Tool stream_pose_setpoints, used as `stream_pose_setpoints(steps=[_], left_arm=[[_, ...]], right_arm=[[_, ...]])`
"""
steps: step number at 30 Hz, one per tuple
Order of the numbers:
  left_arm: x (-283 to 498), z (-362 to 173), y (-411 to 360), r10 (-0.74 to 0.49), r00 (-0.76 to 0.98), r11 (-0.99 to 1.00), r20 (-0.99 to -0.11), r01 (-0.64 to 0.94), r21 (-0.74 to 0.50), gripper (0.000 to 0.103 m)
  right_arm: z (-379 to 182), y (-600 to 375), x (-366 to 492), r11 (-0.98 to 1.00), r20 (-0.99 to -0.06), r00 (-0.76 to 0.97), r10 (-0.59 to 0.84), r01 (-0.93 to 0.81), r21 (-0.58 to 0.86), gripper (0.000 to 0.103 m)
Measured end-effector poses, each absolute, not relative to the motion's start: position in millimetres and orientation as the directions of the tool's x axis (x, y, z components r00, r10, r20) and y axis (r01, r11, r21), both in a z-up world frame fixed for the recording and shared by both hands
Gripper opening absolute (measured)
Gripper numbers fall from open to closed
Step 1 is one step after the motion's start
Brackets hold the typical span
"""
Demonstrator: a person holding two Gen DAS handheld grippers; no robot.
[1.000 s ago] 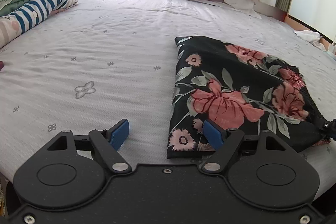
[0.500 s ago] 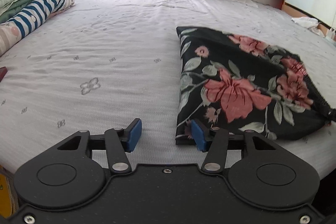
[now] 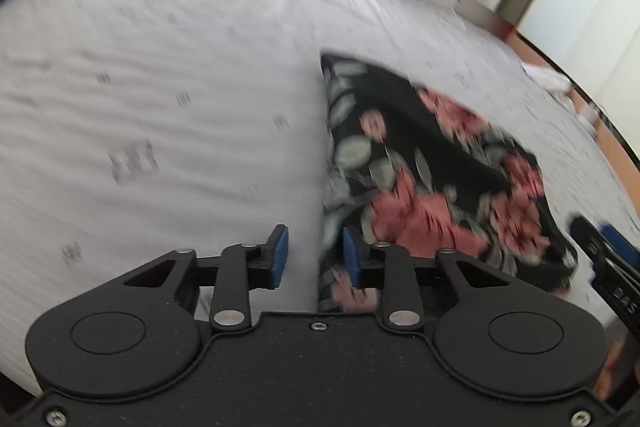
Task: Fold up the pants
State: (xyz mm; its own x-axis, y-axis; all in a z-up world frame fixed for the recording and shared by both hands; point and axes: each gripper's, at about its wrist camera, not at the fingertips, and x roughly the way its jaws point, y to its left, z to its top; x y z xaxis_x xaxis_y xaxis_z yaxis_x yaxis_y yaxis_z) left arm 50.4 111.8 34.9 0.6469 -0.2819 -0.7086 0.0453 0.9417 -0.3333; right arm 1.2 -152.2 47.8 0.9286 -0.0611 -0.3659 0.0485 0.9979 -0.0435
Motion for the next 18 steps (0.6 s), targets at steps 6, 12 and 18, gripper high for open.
stream_pose_setpoints(steps=[6,12,18], left_arm=[[28,31,108,-0.320,0.628,0.940,-0.709,0.118,-0.320,0.022],[42,56,144,-0.338,0.646,0.920,-0.684,0.071,-0.386,0.022],[98,72,168,-0.415,0.623,0.867,-0.663,0.050,-0.495,0.022]], right_arm=[[27,-88,2,0.966,-0.427,0.880,0.207,-0.254,-0.057,0.060],[10,-43,-5,0.913,-0.470,0.818,0.332,-0.404,-0.058,0.063],[7,-9,-1,0.927,-0.424,0.847,0.320,-0.372,-0.043,0.083]])
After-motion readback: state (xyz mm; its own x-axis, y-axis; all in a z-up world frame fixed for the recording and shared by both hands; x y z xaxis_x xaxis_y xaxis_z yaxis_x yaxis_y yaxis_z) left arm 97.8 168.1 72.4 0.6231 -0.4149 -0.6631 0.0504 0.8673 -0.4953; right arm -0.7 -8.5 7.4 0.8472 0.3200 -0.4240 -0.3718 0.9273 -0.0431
